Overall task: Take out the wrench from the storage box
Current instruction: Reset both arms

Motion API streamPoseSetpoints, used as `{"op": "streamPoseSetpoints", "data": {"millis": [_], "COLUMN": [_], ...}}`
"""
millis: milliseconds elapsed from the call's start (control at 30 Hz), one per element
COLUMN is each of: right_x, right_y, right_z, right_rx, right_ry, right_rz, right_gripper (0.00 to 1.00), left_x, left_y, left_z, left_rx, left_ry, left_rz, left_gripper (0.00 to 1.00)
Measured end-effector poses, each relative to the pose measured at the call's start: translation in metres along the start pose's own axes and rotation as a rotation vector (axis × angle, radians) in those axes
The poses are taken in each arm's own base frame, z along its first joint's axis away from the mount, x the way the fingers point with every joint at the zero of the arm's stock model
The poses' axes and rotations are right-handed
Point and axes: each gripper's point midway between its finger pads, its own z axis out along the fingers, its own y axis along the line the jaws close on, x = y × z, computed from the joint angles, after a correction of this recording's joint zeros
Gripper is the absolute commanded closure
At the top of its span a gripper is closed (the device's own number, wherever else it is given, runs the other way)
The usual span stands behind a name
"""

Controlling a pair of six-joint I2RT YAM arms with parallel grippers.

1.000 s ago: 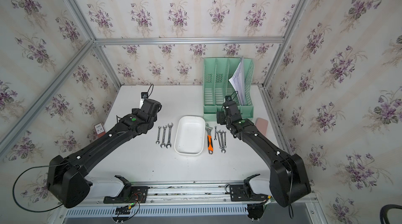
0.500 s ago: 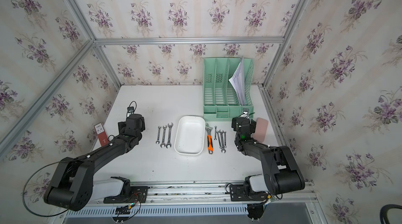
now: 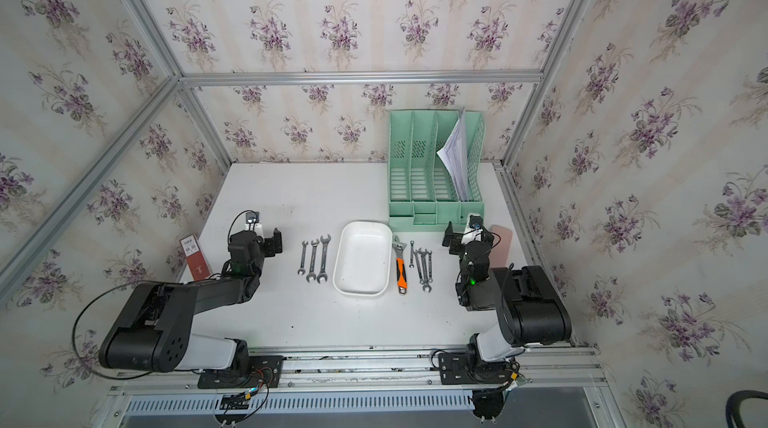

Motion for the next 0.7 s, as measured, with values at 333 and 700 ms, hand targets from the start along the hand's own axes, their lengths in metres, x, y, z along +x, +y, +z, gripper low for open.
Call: {"op": "streamPoseSetpoints", "data": {"millis": [333, 700], "right_x": [-0.004, -0.004], "right_y": [0.003, 0.005], "right_z": [0.001, 0.001], "right_rx": [-0.02, -0.031], "right_ry": [-0.014, -0.015], "right_rz": [0.004, 0.004], "right_gripper": [0.0, 0.0], "left_x": [-0.013, -0.008], "left_y": [-0.01, -0.015], "left_z": [0.013, 0.013], "left_rx": [0.088, 0.115], "left_ry": [0.006, 0.027], "left_rz": [0.015, 0.023], "left_gripper": [0.01, 0.01]}}
